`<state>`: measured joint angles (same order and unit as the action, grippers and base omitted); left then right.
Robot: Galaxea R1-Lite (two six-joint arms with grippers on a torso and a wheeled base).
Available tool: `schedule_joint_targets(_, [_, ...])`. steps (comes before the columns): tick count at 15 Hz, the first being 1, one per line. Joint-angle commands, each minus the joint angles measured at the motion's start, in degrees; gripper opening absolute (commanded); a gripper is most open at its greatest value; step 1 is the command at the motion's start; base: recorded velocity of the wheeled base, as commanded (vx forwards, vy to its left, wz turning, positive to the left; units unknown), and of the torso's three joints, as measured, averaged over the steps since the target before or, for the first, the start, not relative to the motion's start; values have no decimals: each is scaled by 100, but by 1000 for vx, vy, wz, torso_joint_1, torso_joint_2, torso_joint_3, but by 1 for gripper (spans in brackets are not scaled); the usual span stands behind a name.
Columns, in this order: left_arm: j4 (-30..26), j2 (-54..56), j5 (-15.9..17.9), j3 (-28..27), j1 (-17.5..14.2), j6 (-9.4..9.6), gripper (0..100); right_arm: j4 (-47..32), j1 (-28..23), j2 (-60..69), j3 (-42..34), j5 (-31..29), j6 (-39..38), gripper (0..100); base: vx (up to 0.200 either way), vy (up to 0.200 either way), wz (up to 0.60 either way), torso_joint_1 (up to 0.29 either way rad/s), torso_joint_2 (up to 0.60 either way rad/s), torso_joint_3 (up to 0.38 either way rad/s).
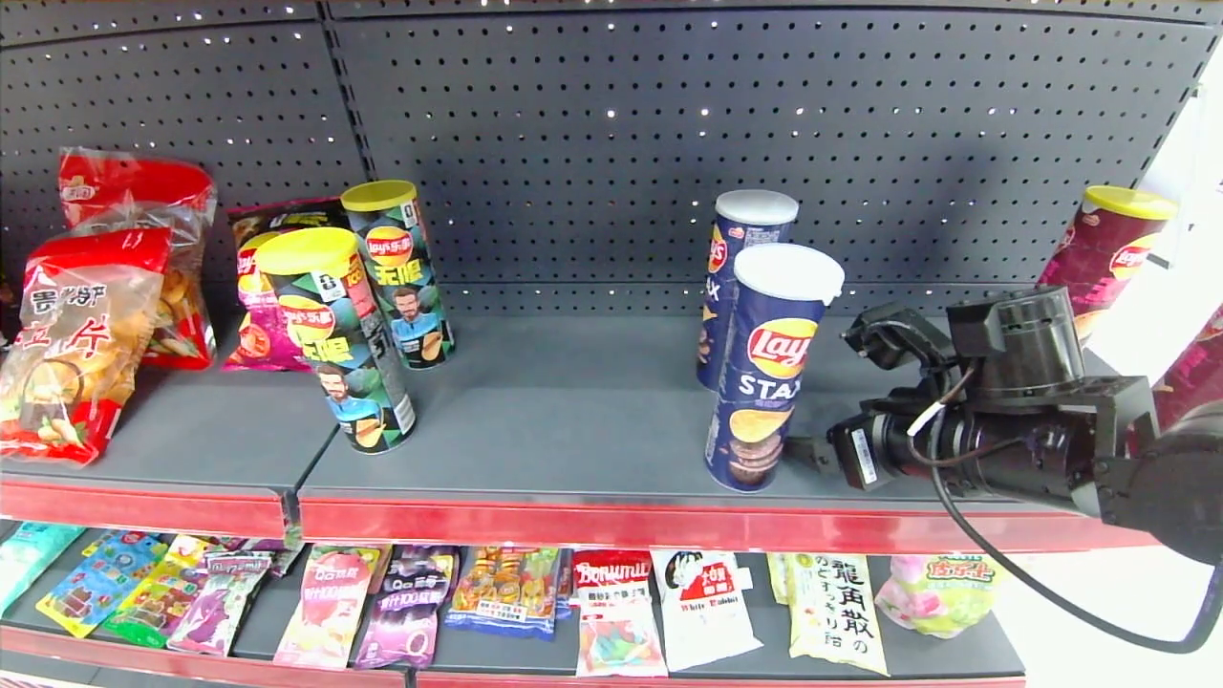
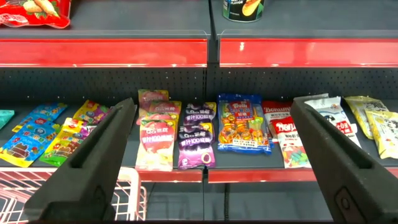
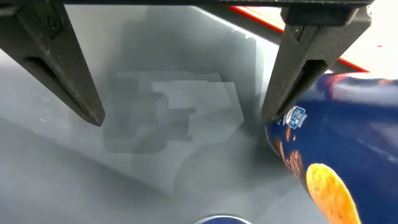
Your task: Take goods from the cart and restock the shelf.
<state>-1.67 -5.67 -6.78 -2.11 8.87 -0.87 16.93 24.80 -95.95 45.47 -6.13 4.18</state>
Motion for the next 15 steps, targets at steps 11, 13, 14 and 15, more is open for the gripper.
schedule_joint_targets(11, [0, -13, 10, 0, 0, -1, 100, -6, -159, 314, -38, -81, -58, 100, 0, 0, 0, 0, 0, 0])
schedule_joint_targets(13, [0, -13, 45, 0, 0, -1, 100, -15, -265, 1246, -407, -187, -40, 100, 0, 0, 0, 0, 0, 0])
schedule_joint_targets(14, [0, -13, 63, 0, 0, -1, 100, -15, -230, 1808, -680, -248, -31, 100, 0, 0, 0, 0, 0, 0])
schedule_joint_targets(15, [0, -13, 80, 0, 0, 7, 100, -15, -203, 2450, -1075, -318, -5, 100, 0, 0, 0, 0, 0, 0])
